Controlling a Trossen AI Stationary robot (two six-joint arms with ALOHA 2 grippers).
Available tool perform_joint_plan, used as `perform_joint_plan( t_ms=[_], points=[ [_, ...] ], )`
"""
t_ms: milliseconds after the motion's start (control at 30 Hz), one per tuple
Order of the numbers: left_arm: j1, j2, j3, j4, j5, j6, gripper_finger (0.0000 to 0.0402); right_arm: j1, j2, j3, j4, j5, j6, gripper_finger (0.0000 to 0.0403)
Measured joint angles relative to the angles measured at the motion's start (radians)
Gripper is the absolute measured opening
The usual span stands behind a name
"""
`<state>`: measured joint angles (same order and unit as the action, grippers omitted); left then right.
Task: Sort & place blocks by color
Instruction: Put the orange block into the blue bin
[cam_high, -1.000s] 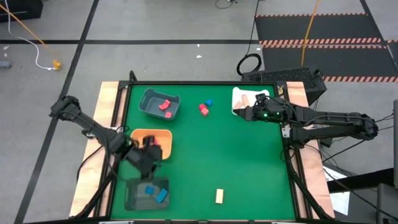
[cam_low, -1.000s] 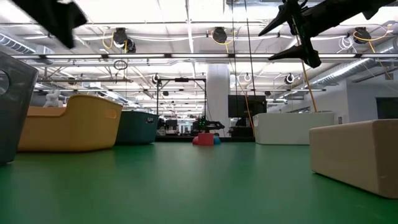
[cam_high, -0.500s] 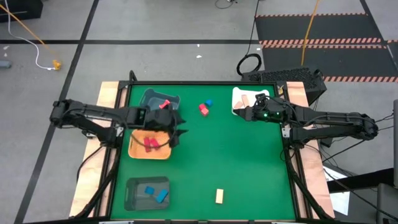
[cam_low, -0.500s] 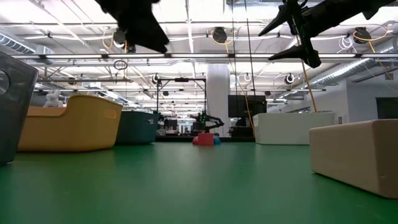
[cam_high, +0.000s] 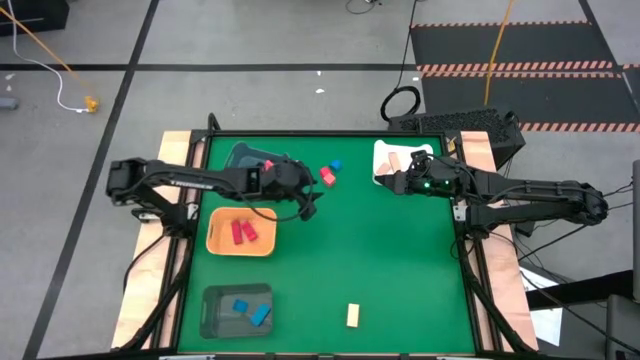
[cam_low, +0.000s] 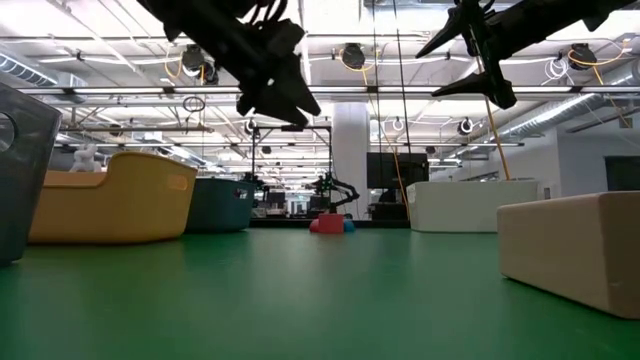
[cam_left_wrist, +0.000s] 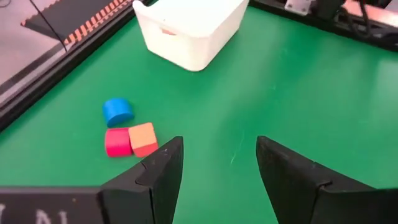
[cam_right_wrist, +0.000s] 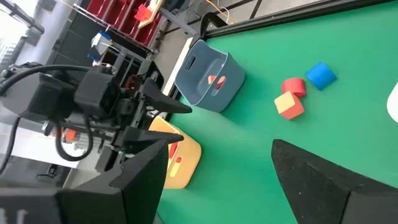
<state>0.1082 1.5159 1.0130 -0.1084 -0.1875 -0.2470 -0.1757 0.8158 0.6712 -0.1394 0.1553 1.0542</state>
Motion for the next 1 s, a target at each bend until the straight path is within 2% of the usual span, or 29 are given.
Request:
perform_joint_plan(
  t_ms=[200, 367, 800, 1000],
  points=[
    [0.032, 0.04, -0.001, 0.017, -0.015, 0.029, 0.0205, 0.0, 0.0, 0.0, 0.0, 0.0, 0.0, 0.0279],
    [0.085, 0.134, -0.002, 0.131, -0.023, 0.025, 0.0214, 0.0, 0.0, 0.0, 0.0, 0.0, 0.0, 0.0279],
    [0.153, 0.357, 0.0, 0.342, -0.021, 0.114, 0.0326, 0.0, 0.0, 0.0, 0.0, 0.0, 0.0, 0.0279],
    [0.174, 0.438, 0.0, 0.402, 0.015, 0.14, 0.0348, 0.0, 0.0, 0.0, 0.0, 0.0, 0.0, 0.0279]
  ],
)
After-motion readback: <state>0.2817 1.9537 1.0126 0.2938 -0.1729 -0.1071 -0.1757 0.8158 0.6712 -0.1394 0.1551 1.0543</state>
